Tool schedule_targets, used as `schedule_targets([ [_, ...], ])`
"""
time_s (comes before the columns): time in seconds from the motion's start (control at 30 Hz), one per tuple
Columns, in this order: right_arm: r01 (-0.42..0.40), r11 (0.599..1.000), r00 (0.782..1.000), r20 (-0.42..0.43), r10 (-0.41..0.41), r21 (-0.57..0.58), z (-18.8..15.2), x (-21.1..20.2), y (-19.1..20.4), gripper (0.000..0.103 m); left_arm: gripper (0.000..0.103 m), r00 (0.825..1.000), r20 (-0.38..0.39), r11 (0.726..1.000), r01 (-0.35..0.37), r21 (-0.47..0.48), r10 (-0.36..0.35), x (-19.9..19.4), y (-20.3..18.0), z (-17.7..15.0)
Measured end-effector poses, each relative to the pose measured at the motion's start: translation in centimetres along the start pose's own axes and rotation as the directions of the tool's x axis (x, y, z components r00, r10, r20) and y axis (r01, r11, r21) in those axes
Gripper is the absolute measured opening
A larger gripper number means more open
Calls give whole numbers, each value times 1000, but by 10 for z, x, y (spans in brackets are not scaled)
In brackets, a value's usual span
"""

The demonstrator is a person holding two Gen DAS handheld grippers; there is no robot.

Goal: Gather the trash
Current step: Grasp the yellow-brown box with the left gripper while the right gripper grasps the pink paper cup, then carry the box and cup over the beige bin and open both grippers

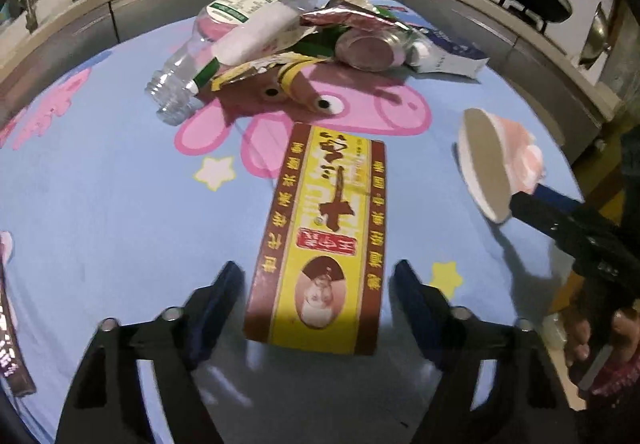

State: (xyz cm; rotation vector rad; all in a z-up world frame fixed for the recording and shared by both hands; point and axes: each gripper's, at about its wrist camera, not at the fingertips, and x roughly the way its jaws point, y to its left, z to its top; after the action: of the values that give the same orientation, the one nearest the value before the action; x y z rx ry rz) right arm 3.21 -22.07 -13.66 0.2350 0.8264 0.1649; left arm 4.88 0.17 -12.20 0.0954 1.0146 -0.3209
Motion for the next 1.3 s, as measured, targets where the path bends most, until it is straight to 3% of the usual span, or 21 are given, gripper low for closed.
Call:
schedule_targets([
  [0.03,7,1000,1000,2,-7,-9,0,1,2,93,64,1000,-6,1000,-15,7,15,2,-1,0],
  [0.2,45,997,999,12,-45,-65,-1,9,11,96,61,1000,-6,999,-27,30,27,1,-5,0],
  [0.23,52,996,999,15,-51,-72,-1,10,11,95,61,1000,-8,999,-14,28,14,0,-5,0],
  [0.27,58,995,998,20,-56,-78,-1,10,12,85,60,1000,-9,1000,-1,27,1,-1,-5,1],
  [0.57,85,996,988,128,-83,-10,10,-12,-21,84,59,986,3,985,164,51,-164,-4,-39,39],
  [0.8,162,975,958,211,-192,152,31,-42,-99,84,59,949,20,929,303,215,-314,12,-124,103],
  [1.03,176,931,942,219,-253,320,61,-62,-196,84,59,902,-53,855,424,300,-429,59,-214,177],
  [1.3,235,906,929,192,-315,351,84,-52,-256,85,59,903,-103,841,427,333,-417,109,-278,225],
])
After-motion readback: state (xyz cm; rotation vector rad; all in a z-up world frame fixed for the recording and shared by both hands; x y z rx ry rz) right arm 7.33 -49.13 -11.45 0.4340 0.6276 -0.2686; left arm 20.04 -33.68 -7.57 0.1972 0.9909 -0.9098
